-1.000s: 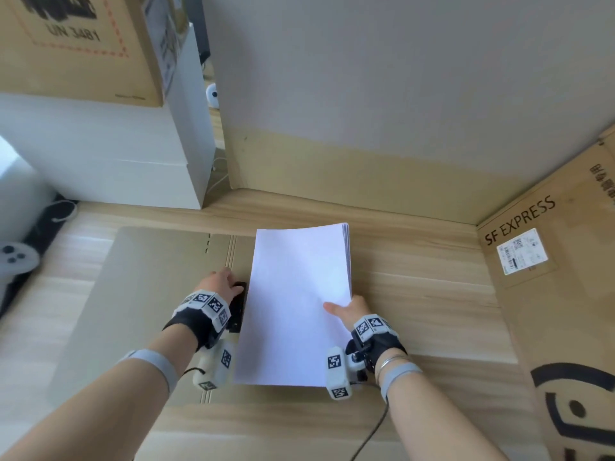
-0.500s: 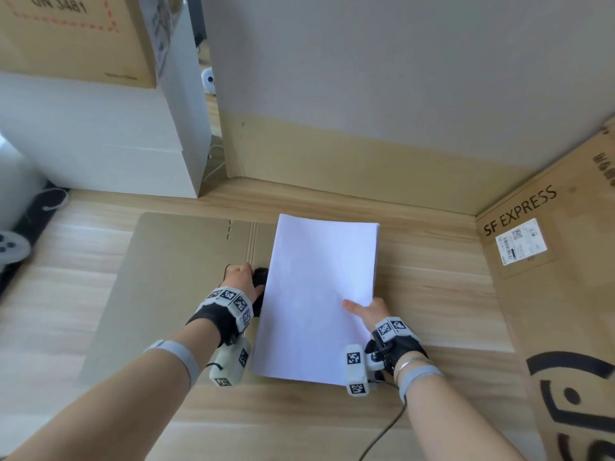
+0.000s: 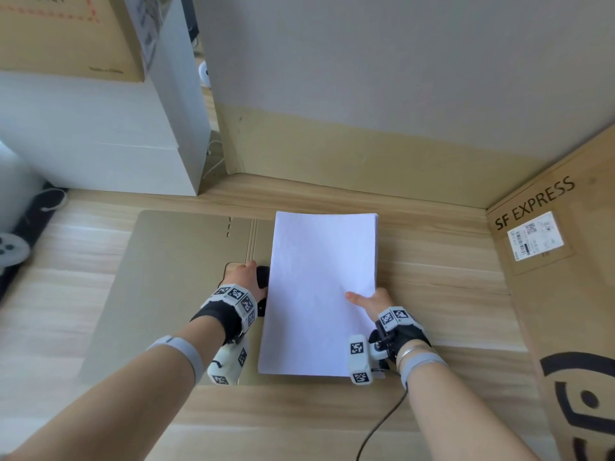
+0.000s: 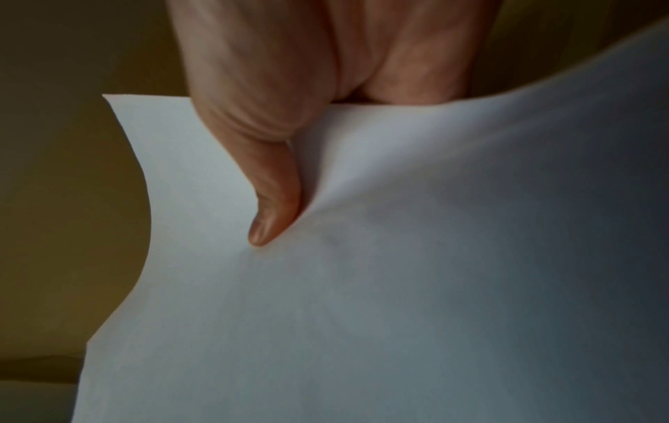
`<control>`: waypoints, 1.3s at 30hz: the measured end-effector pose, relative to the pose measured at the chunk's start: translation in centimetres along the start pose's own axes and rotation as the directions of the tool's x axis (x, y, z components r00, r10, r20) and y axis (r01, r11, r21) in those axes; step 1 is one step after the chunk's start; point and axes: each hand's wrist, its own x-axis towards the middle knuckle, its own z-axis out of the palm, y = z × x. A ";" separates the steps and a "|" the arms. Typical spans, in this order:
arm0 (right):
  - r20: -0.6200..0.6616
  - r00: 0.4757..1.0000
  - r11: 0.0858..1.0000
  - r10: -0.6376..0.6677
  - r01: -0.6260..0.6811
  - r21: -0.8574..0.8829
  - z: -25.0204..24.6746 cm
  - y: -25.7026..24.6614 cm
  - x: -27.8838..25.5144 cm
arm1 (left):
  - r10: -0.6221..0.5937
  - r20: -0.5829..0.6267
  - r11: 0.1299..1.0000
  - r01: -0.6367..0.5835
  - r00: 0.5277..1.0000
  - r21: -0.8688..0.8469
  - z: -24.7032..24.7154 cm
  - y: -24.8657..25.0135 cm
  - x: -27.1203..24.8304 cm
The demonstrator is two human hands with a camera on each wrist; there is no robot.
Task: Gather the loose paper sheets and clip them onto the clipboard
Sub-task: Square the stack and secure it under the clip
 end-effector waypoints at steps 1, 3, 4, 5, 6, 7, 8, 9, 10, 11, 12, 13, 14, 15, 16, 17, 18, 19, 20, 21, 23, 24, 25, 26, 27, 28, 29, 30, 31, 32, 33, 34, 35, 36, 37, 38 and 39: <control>0.002 1.000 1.000 0.005 -0.005 -0.006 0.1 -0.1 0.0 | -0.005 0.005 1.000 0.005 1.000 -0.002 -0.1 0.0 0.0; 0.009 1.000 1.000 0.019 -0.018 -0.023 0.4 -0.1 0.1 | -0.006 0.021 1.000 0.006 1.000 -0.001 -0.1 0.1 0.1; 0.011 1.000 0.999 0.023 -0.023 -0.028 0.5 0.0 0.2 | -0.005 0.026 1.000 0.005 1.000 0.003 -0.2 0.1 0.2; 0.013 1.000 0.999 0.025 -0.024 -0.036 0.6 -0.1 0.1 | -0.011 0.036 1.000 0.011 0.999 0.006 -0.4 0.1 0.1; 0.012 1.000 0.999 0.027 -0.026 -0.035 0.7 0.0 0.2 | -0.012 0.049 1.000 0.012 0.999 0.006 -0.5 0.0 0.1; 0.010 1.000 0.999 0.030 -0.029 -0.037 0.7 0.0 0.1 | -0.014 0.064 1.000 0.014 0.998 -0.003 -0.6 -0.1 0.2; 0.008 0.999 0.999 0.040 -0.039 -0.035 0.6 0.1 0.1 | -0.011 0.078 1.000 0.013 0.997 -0.016 -0.7 -0.3 0.3; 0.009 0.999 0.998 0.044 -0.043 -0.040 0.6 0.0 0.1 | -0.009 0.094 1.000 0.012 0.996 -0.026 -0.9 -0.5 0.3; 0.019 0.999 0.998 0.046 -0.045 -0.044 0.6 0.0 0.1 | -0.002 0.110 0.999 0.006 0.994 -0.032 -1.0 -0.7 0.3; 0.029 0.999 0.998 0.040 -0.038 -0.051 0.6 -0.1 0.1 | 0.003 0.125 0.999 0.002 0.992 -0.036 -1.1 -0.9 0.4; 0.031 0.999 0.998 0.035 -0.033 -0.045 0.6 -0.2 0.0 | 0.006 0.136 0.999 0.000 0.991 -0.043 -1.2 -1.0 0.5; 0.037 0.999 0.999 0.022 -0.021 -0.036 0.6 -0.2 0.0 | 0.008 0.146 0.999 -0.002 0.989 -0.042 -1.2 -1.1 0.5; 0.034 0.999 1.000 0.015 -0.014 -0.019 0.6 0.0 0.3 | 0.013 0.153 0.999 -0.008 0.988 -0.034 -1.2 -1.0 0.5; 0.031 0.999 1.000 0.007 -0.007 0.002 0.5 0.1 0.5 | 0.017 0.157 0.999 -0.012 0.987 -0.030 -1.2 -1.0 0.5; 0.030 1.000 1.000 0.002 -0.003 0.027 0.5 0.0 0.8 | 0.023 0.156 0.999 -0.018 0.987 -0.032 -1.2 -1.0 0.6; 0.036 0.999 0.999 -0.008 0.006 0.050 0.4 -0.1 0.8 | 0.025 0.156 0.999 -0.018 0.987 -0.042 -1.1 -1.0 0.6; 0.040 0.999 0.998 -0.011 0.009 0.066 0.4 -0.5 0.5 | 0.027 0.150 0.998 -0.018 0.988 -0.057 -1.1 -1.1 0.7; 0.043 0.999 0.997 -0.016 0.013 0.071 0.3 -0.8 0.2 | 0.026 0.148 0.997 -0.016 0.989 -0.074 -1.1 -1.1 0.7; 0.045 0.999 0.998 -0.017 0.014 0.061 0.3 -0.9 0.0 | 0.028 0.151 0.996 -0.014 0.988 -0.089 -1.0 -1.2 0.7; 0.051 0.999 0.999 -0.019 0.017 0.039 0.4 -1.1 -0.2 | 0.025 0.159 0.994 -0.008 0.987 -0.105 -1.0 -1.3 0.7; 0.054 0.998 1.000 -0.014 0.014 -0.010 0.8 -0.9 -0.3 | 0.029 0.167 0.991 -0.006 0.986 -0.135 -1.0 -1.4 0.7; 0.055 0.999 0.999 -0.002 0.004 -0.033 1.0 -0.9 -0.4 | 0.031 0.170 0.990 -0.007 0.985 -0.140 -1.1 -1.5 0.6; 0.059 0.998 0.999 0.001 0.002 -0.054 1.1 -1.0 -0.5 | 0.031 0.175 0.989 -0.005 0.984 -0.149 -1.1 -1.7 0.6; 0.057 0.998 0.997 0.012 -0.008 -0.074 1.2 -1.2 -0.6 | 0.033 0.179 0.985 -0.002 0.983 -0.173 -1.0 -1.9 0.7; 0.051 0.999 0.996 0.016 -0.011 -0.087 1.2 -1.4 -0.7 | 0.039 0.183 0.980 -0.001 0.982 -0.201 -0.9 -2.0 0.8; 0.046 0.999 0.995 0.019 -0.014 -0.095 1.3 -1.5 -0.6 | 0.045 0.182 0.976 -0.004 0.982 -0.218 -0.8 -2.2 0.8; 0.039 0.999 0.995 0.017 -0.013 -0.104 1.3 -1.5 -0.4 | 0.050 0.177 0.974 -0.009 0.983 -0.225 -0.8 -2.3 0.9; 0.034 0.999 0.995 0.009 -0.005 -0.101 1.4 -1.6 -0.3 | 0.054 0.169 0.973 -0.014 0.984 -0.229 -0.7 -2.4 0.9; 0.029 1.000 0.995 -0.004 0.007 -0.096 1.5 -1.7 -0.2 | 0.061 0.162 0.971 -0.021 0.985 -0.238 -0.6 -2.5 0.9; 0.025 1.000 0.995 -0.012 0.015 -0.095 1.6 -1.8 -0.1 | 0.077 0.153 0.969 -0.038 0.985 -0.245 -0.5 -2.6 0.9; 0.025 1.000 0.994 -0.010 0.013 -0.105 1.7 -1.9 -0.2 | 0.101 0.148 0.969 -0.064 0.984 -0.239 -0.4 -2.6 0.9; 0.027 1.000 0.994 -0.008 0.011 -0.110 1.7 -1.9 -0.3 | 0.130 0.145 0.970 -0.096 0.981 -0.223 -0.4 -2.7 0.8; 0.029 1.000 0.993 -0.001 0.004 -0.121 1.7 -2.0 -0.5 | 0.161 0.141 0.970 -0.130 0.977 -0.207 -0.5 -2.6 0.7; 0.026 1.000 0.993 0.005 -0.001 -0.121 1.7 -2.0 -0.6 | 0.186 0.135 0.969 -0.159 0.973 -0.189 -0.5 -2.6 0.7; 0.025 1.000 0.993 0.006 -0.003 -0.118 1.7 -1.9 -0.7 | 0.201 0.127 0.969 -0.178 0.971 -0.171 -0.6 -2.5 0.7; 0.023 1.000 0.994 0.008 -0.005 -0.113 1.7 -1.8 -0.7 | 0.207 0.122 0.970 -0.187 0.971 -0.157 -0.6 -2.5 0.7; 0.023 1.000 0.993 0.006 -0.004 -0.115 1.7 -1.8 -0.7 | 0.210 0.122 0.971 -0.192 0.970 -0.143 -0.6 -2.5 0.7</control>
